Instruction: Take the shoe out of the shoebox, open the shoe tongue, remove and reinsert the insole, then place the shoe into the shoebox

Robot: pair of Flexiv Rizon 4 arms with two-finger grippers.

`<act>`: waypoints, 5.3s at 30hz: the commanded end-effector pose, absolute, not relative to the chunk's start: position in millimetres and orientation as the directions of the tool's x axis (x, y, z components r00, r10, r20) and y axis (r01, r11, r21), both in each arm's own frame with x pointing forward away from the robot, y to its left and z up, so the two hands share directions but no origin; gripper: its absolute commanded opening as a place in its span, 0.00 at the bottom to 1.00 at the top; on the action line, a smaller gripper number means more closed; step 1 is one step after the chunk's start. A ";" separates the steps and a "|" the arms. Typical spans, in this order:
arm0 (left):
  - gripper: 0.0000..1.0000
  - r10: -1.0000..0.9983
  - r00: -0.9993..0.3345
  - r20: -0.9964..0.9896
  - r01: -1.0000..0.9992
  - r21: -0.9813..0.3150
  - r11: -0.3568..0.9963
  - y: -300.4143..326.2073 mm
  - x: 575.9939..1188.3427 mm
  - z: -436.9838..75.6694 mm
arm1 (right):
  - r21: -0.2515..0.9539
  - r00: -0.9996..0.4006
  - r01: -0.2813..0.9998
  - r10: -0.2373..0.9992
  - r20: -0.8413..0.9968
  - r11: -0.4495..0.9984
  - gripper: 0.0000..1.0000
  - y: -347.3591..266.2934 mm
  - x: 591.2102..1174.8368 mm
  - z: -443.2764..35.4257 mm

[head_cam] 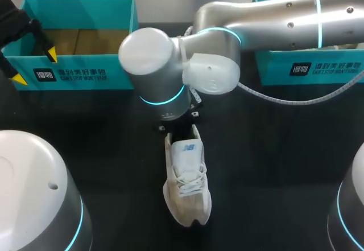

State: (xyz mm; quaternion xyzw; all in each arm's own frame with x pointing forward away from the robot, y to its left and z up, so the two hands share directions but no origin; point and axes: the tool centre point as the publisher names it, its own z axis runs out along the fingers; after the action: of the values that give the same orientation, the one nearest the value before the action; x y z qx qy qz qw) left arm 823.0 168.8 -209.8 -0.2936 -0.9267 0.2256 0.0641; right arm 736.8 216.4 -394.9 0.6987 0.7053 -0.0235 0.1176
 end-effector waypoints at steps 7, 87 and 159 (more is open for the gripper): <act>1.00 0.575 -0.818 -0.011 0.516 -0.455 0.726 169.6 824.0 -209.4 | 0.206 0.186 0.966 0.973 -0.137 -0.156 0.00 239.0 722.8 -379.7; 1.00 0.575 -0.818 -0.011 0.516 -0.455 0.726 169.6 824.0 -209.4 | -0.094 -0.186 0.979 0.980 -0.077 0.179 1.00 225.4 679.7 -355.2; 1.00 0.575 -0.818 -0.011 0.516 -0.455 0.726 169.6 824.0 -209.4 | -0.113 -0.217 0.973 0.967 -0.134 0.202 0.16 232.1 600.8 -288.1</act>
State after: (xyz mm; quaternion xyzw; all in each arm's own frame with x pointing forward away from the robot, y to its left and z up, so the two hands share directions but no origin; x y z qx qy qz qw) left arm 823.0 168.9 -209.7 -0.2936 -0.9267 0.2255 0.0641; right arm 596.6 230.9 -287.4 0.6271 0.7740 -0.0852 0.0178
